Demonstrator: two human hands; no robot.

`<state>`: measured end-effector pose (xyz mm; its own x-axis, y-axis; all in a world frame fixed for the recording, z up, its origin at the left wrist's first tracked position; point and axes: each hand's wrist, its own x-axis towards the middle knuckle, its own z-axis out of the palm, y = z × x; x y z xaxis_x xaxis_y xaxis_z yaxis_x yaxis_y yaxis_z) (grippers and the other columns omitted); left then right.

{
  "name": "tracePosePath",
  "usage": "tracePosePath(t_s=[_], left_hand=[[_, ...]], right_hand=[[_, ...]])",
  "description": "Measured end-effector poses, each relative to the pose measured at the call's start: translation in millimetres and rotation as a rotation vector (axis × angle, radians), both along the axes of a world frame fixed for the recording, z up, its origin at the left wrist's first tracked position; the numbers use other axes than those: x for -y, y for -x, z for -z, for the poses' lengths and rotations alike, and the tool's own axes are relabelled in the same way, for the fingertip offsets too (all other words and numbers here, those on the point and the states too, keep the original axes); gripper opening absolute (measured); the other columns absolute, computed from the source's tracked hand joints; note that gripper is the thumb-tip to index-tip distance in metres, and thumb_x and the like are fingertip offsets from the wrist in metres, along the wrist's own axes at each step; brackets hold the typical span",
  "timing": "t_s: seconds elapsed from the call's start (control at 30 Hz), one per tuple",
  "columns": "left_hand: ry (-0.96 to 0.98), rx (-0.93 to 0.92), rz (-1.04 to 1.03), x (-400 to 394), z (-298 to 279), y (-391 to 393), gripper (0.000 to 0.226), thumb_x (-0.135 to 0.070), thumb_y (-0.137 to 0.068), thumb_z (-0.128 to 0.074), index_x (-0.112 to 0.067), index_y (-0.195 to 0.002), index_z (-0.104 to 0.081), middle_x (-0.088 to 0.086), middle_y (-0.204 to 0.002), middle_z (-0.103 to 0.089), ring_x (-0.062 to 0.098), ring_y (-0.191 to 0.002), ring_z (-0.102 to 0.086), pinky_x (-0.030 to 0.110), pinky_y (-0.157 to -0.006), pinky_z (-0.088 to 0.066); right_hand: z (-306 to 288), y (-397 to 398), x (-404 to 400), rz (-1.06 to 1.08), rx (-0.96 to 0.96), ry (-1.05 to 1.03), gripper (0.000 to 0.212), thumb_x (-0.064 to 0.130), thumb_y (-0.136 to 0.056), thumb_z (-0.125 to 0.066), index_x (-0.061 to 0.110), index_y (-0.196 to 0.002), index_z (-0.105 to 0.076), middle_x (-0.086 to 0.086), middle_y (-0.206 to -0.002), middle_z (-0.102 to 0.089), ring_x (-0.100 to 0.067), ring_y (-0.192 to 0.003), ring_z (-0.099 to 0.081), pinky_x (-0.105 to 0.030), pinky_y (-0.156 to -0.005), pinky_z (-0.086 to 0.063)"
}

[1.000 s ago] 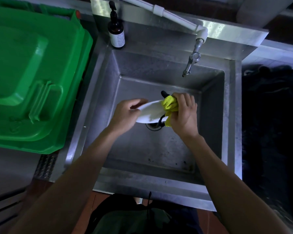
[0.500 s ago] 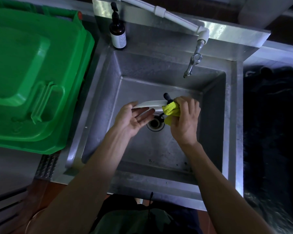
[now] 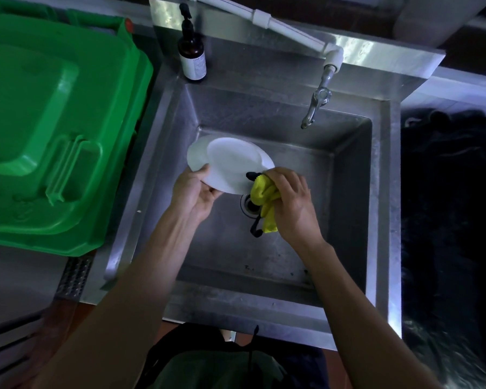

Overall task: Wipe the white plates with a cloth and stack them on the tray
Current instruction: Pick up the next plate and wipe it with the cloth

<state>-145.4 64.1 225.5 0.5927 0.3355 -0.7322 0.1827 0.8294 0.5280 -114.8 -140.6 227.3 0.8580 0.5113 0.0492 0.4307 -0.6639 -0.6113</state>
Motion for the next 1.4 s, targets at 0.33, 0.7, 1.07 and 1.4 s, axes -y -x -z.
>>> tracePosePath(t_s=[0.33, 0.7, 1.07, 1.4], left_hand=[[-0.091, 0.062, 0.062, 20.5, 3.0, 3.0, 0.026, -0.011, -0.105, -0.046, -0.023, -0.113, -0.068, 0.008, -0.106, -0.076, 0.025, -0.093, -0.073, 0.044, -0.078, -0.060], [-0.082, 0.147, 0.078, 32.8, -4.5, 1.2, 0.031, -0.008, -0.104, -0.048, -0.011, -0.131, -0.062, 0.021, -0.134, -0.063, 0.031, -0.110, -0.066, 0.046, -0.093, -0.058], [-0.016, 0.158, 0.092, 39.9, -9.7, 6.5, 0.025, -0.012, -0.105, -0.046, -0.020, -0.120, -0.066, 0.023, -0.136, -0.061, 0.035, -0.112, -0.062, 0.047, -0.092, -0.053], [-0.027, 0.195, 0.220, 21.8, -2.8, 19.5, 0.032, -0.008, -0.101, -0.054, -0.016, -0.131, -0.061, 0.008, -0.126, -0.071, 0.028, -0.117, -0.068, 0.048, -0.082, -0.061]], right_hand=[[-0.7, 2.9, -42.9, 0.030, -0.201, -0.163, 0.053, 0.001, -0.081, -0.047, 0.016, -0.131, -0.056, -0.002, -0.141, -0.055, -0.024, -0.127, -0.047, -0.042, -0.101, -0.042], [9.6, 27.8, -40.5, 0.021, -0.093, -0.027, 0.064, 0.043, -0.088, -0.036, 0.025, -0.149, -0.043, 0.002, -0.159, -0.036, -0.022, -0.148, -0.026, -0.052, -0.117, -0.024], [30.9, 28.1, -36.0, 0.153, 0.139, -0.010, 0.043, 0.048, -0.098, -0.054, 0.030, -0.137, -0.058, 0.004, -0.146, -0.052, -0.022, -0.142, -0.039, -0.047, -0.107, -0.036], [31.6, 3.5, -12.4, 0.386, -0.257, -0.302, 0.038, 0.025, -0.102, -0.052, 0.016, -0.139, -0.056, -0.002, -0.151, -0.046, -0.022, -0.139, -0.041, -0.046, -0.115, -0.033]])
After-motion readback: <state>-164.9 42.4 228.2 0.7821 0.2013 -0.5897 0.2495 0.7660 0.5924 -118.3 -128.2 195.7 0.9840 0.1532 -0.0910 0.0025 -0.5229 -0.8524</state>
